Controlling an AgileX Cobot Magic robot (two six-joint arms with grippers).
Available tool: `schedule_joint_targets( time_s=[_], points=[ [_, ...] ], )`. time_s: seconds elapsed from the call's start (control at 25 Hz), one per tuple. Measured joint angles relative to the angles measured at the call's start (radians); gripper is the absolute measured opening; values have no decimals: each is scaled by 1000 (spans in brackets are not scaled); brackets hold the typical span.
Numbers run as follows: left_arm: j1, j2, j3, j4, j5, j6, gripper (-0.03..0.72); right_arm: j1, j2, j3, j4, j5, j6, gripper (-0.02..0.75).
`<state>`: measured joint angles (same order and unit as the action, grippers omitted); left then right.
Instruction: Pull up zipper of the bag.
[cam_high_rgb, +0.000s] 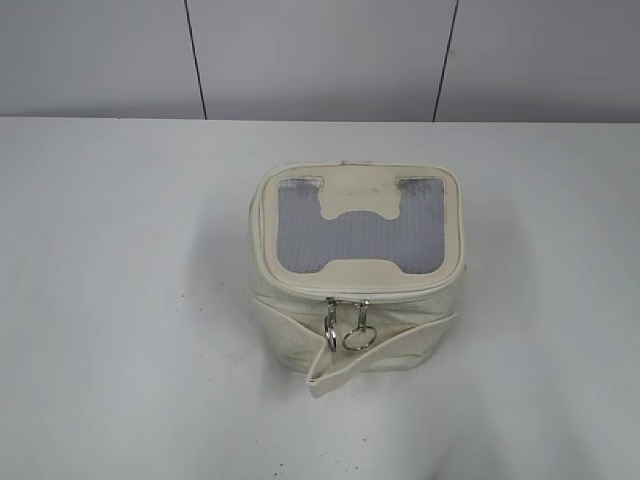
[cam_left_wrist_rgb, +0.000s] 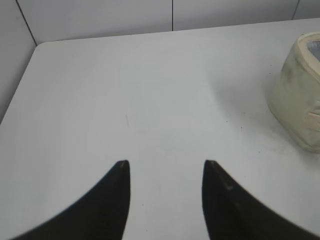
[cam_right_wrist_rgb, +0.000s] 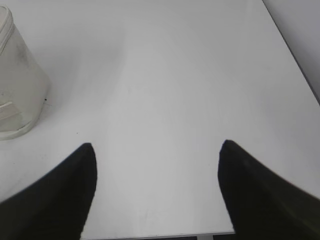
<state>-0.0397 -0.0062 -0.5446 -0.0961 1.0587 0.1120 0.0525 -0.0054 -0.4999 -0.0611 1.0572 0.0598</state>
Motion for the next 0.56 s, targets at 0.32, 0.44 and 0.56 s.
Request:
schedule_joint_targets(
  time_s=[0.32,0.44,0.56],
  points=[
    [24,0,0,0,0,0,361,0,0,0,0,0,0,585],
    [42,0,0,0,0,0,360,0,0,0,0,0,0,585],
    [42,0,0,0,0,0,360,0,0,0,0,0,0,585]
  ],
)
